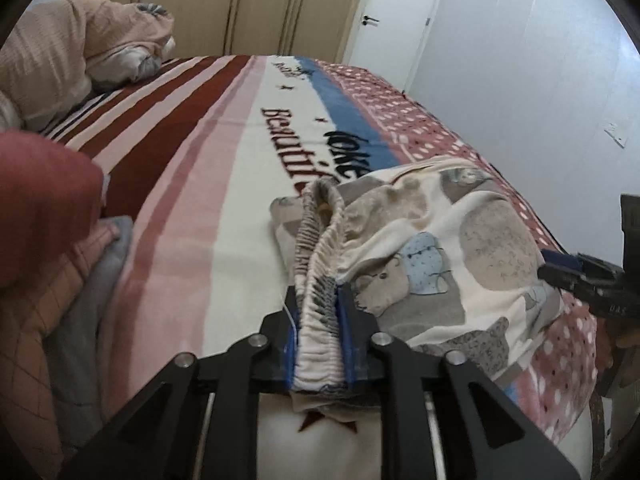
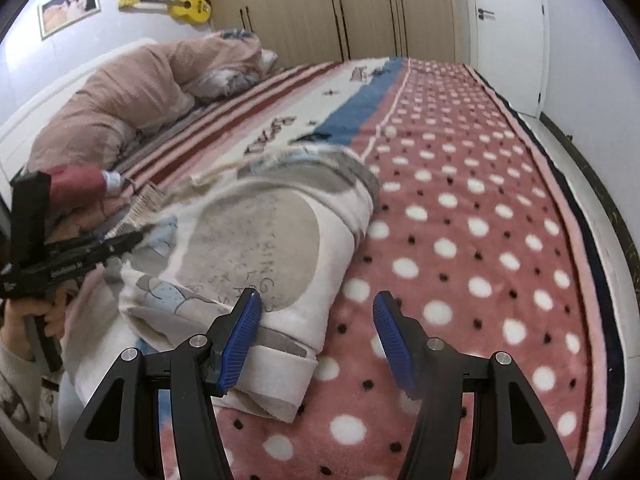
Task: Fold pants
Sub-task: 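Grasp the elastic waistband with the left tool while the right tool grasps the bundle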
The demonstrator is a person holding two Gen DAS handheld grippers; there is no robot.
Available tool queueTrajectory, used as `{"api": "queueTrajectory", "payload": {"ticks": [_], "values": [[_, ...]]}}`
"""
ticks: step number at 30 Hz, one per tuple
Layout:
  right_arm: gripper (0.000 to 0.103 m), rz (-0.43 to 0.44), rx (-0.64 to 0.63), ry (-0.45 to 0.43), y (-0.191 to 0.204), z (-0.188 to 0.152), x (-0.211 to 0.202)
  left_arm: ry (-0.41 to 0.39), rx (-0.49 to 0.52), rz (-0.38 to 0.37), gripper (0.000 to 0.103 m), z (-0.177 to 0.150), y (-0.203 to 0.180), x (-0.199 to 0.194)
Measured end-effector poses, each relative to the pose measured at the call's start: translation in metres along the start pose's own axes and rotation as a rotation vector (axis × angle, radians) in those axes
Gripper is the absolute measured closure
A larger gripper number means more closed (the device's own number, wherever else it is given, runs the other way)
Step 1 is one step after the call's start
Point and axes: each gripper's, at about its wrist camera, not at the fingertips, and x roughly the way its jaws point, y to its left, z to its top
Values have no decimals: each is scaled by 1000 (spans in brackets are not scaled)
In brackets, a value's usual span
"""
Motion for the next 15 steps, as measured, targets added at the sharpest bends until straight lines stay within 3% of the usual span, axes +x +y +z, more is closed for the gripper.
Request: {"api": "queueTrajectory", "payload": {"ticks": [3,6,10,15], "values": [[48,-8,11,25,-2,-2,6,6,6,13,58,7,2,-2],[47,22,33,10,-7,6,-2,2,10,-48,41,14,4,-7],[45,59,83,-3,-17,21,0,51,-31,-122,39,15,9,7],[45,129,115,90,-20,17,32,122,-73,-180,39,6,14,35]]}}
